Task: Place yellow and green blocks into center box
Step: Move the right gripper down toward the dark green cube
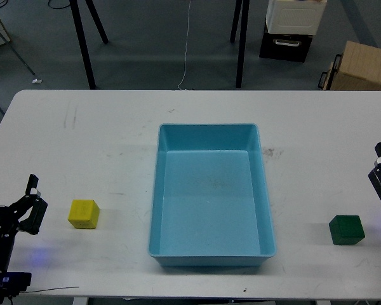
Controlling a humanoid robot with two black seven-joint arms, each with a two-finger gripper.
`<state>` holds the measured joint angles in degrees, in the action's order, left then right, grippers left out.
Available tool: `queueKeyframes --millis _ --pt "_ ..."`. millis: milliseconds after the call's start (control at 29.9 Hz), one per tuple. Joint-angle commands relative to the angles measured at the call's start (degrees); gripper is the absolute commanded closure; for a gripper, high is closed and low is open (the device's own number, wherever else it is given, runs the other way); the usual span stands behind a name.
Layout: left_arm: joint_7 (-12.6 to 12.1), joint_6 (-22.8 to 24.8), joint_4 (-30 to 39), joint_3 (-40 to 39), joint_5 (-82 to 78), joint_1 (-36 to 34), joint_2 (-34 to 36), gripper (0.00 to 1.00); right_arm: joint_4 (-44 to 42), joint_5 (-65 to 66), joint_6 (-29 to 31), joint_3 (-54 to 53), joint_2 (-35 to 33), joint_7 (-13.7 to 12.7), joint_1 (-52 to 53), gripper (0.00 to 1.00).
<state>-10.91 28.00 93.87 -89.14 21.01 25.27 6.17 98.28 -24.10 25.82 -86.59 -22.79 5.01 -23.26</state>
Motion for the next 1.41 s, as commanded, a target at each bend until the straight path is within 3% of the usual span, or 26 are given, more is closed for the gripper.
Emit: queueKeyframes --millis 0,234,502,603,703,904,1072,1239,1373 --pt "0.09 0.0 -0.09 -0.07 0.0 -0.05 0.33 0.0 -0.02 0.01 0.02 -0.34 0.02 -0.09 -0.03 0.0" --pt "0.27 0.0 -0.18 -0.24 0.0 -0.84 0.51 0.0 -0.2 0.45 -1.73 0.01 -1.55 -0.79 0.66 0.0" --pt "0.18 0.0 -0.62 -0.07 0.0 -3.21 0.15 0.0 -3.0 4.06 -6.39 7.64 -25.7 -5.62 12.68 0.0" --pt "0.18 0.0 -0.62 -0.07 0.0 -3.83 0.33 0.0 -5.38 7.21 -11.12 13.79 -32.65 -6.94 20.5 0.0" --pt "0.18 0.0 -0.71 0.02 0.0 -4.09 0.33 0.0 -6.35 13.97 -15.0 23.36 -38.02 -8.43 31.13 0.0" --pt "0.36 0.0 -0.79 0.02 0.0 -4.09 0.15 0.0 -6.52 23.64 -14.84 51.29 -42.16 -13.71 58.01 0.0" --pt "0.18 0.0 -0.88 0.11 -0.09 -4.09 -0.02 0.0 -9.68 33.65 -14.31 75.54 -40.41 -21.0 80.69 0.0" --pt "0.18 0.0 -0.88 0.11 -0.18 -4.18 0.07 0.0 -10.22 45.96 -10.62 97.27 -36.54 -22.77 97.58 0.0" --pt "0.18 0.0 -0.88 0.11 -0.18 -4.44 0.07 0.0 -9.43 54.13 -9.39 109.06 -33.99 -25.22 103.14 0.0"
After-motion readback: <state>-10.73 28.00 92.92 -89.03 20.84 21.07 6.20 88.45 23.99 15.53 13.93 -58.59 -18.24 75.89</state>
